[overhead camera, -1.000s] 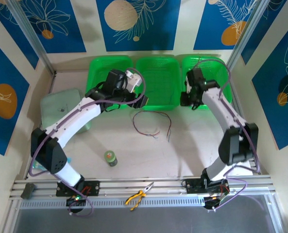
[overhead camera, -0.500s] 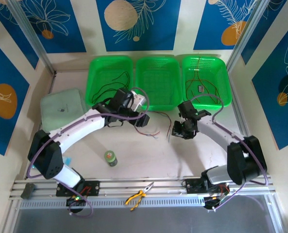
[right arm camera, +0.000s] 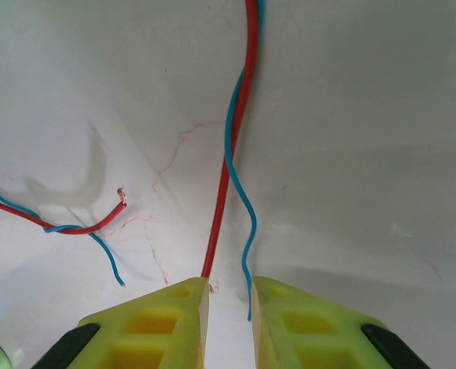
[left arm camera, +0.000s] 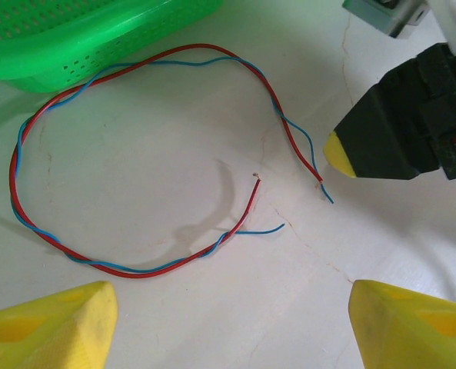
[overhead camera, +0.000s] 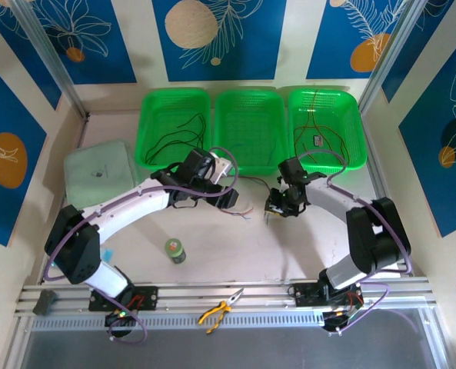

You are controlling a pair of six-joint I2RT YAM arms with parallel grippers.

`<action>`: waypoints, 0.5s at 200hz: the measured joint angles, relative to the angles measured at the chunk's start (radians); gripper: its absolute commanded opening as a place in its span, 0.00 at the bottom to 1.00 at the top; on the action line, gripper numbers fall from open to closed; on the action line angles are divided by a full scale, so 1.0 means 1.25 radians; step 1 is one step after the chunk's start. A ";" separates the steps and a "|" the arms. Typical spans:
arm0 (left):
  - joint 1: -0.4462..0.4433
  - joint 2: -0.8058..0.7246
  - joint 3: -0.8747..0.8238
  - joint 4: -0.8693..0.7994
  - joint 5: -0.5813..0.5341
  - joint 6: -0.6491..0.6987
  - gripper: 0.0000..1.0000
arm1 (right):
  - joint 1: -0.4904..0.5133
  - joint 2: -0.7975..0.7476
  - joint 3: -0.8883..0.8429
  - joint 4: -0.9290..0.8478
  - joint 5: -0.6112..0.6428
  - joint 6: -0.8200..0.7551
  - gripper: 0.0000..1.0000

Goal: Untangle the cables

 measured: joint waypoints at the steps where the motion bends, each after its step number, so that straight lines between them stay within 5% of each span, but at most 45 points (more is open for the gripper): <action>1: 0.000 0.000 0.000 0.000 0.000 0.000 0.79 | 0.000 0.003 0.002 0.000 -0.001 -0.001 0.23; 100: -0.002 0.000 0.000 0.007 -0.012 -0.013 0.79 | 0.018 0.074 0.042 0.000 -0.032 -0.005 0.23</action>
